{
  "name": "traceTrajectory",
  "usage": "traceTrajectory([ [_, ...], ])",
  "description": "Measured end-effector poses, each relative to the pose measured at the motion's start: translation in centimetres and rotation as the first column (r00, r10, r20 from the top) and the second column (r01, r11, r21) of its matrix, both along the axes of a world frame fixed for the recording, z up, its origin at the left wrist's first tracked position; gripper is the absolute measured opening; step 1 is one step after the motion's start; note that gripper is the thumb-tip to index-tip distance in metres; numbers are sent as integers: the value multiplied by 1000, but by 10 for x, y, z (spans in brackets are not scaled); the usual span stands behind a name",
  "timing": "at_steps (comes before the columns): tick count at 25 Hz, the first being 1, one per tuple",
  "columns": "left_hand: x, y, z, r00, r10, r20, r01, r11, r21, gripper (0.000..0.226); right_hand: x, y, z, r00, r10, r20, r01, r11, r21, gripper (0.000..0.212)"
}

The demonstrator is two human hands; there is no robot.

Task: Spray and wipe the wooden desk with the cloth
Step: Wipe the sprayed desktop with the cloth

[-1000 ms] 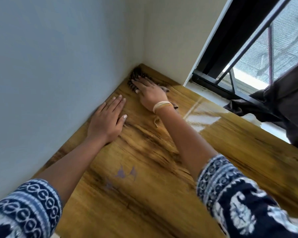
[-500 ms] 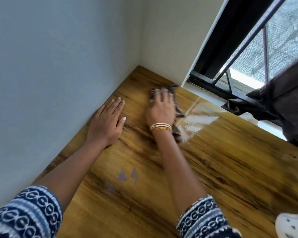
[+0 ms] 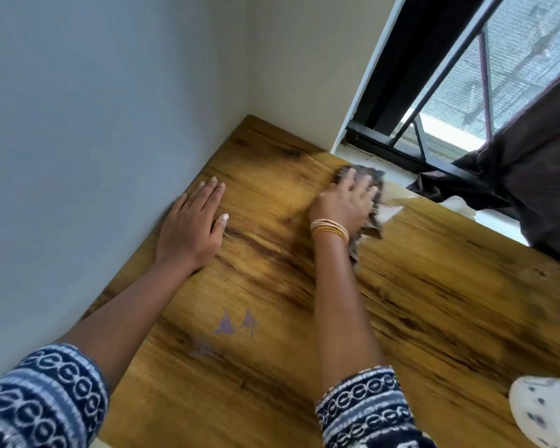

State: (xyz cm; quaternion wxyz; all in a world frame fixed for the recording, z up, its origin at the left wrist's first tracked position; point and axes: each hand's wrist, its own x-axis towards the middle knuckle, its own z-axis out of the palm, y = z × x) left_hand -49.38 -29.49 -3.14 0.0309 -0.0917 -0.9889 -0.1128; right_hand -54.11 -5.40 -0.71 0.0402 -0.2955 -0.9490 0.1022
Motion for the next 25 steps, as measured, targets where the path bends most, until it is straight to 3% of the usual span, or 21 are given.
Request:
traceTrajectory([
  [2,-2,0,-1,1000,-3,2,3,1000,-15,62,0,-45,1,933,360,-24,-359,933,15,60],
  [4,-2,0,-1,1000,1,6,-1,999,-41,63,13,-82,-2,712,702,-10,-702,712,-7,54],
  [6,-2,-1,0,1000,-3,14,3,999,-46,64,14,-76,0,594,803,-36,-804,593,-48,50],
  [8,-1,0,1,1000,-7,24,8,999,-31,63,3,-32,1,715,694,-88,-697,717,-5,49],
  [11,-1,0,1,1000,7,21,-6,1000,-15,63,-3,69,-2,959,266,-101,-266,964,11,49],
  [13,0,0,2,1000,11,20,-10,1000,-17,63,7,107,-3,996,62,-57,-62,998,7,50],
  [16,0,0,3,1000,10,23,-10,1000,-20,63,8,83,-6,999,42,6,-43,997,63,55],
  [18,1,2,6,999,3,33,-3,1000,-3,64,10,38,-1,980,197,12,-197,977,81,58],
  [19,6,1,8,999,12,30,-12,1000,20,63,15,10,-2,941,338,-1,-337,939,62,58],
  [21,28,-3,12,998,53,15,-54,994,98,62,33,-48,-4,775,631,-10,-630,775,46,54],
  [23,62,-14,17,997,76,10,-77,987,142,62,52,-84,-1,486,873,43,-874,484,42,52],
  [24,81,-21,18,997,76,12,-77,988,132,63,47,-84,4,325,943,70,-946,324,18,50],
  [25,100,-29,20,997,77,16,-78,991,113,65,33,-76,6,220,972,82,-975,220,7,49],
])
